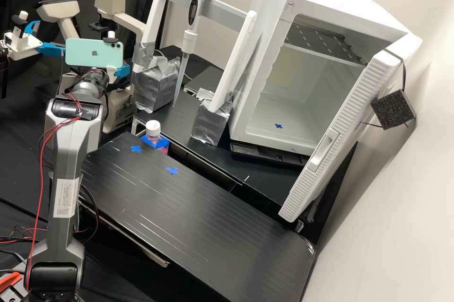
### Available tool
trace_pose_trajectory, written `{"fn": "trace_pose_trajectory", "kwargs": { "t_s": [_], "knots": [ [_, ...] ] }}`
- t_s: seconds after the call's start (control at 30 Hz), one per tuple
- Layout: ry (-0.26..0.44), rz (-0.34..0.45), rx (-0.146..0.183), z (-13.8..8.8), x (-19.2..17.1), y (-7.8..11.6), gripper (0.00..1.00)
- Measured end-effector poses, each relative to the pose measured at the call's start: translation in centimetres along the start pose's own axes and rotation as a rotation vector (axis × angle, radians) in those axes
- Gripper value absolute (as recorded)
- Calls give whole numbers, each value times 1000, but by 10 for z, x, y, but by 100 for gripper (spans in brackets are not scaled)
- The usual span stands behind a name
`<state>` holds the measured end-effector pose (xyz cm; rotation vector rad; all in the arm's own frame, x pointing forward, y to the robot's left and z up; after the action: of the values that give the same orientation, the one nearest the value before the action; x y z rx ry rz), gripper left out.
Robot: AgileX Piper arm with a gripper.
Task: Move the petri dish to the bench
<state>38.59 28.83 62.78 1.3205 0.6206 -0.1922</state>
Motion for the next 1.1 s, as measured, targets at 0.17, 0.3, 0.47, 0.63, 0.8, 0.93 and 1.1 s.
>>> {"fn": "trace_pose_trajectory", "kwargs": {
  "t_s": [0.17,0.3,0.47,0.63,0.8,0.93,1.1],
  "knots": [
    [0,0,0,0,0,0,0],
    [0,0,6,0,0,0,0],
    [27,-4,27,-1,-5,1,0],
    [62,-22,45,-4,-18,4,0],
    [91,-35,18,-7,-38,7,0],
    [118,-11,-11,-8,-55,12,0],
    [158,43,-40,-9,-84,17,0]
  ]
}}
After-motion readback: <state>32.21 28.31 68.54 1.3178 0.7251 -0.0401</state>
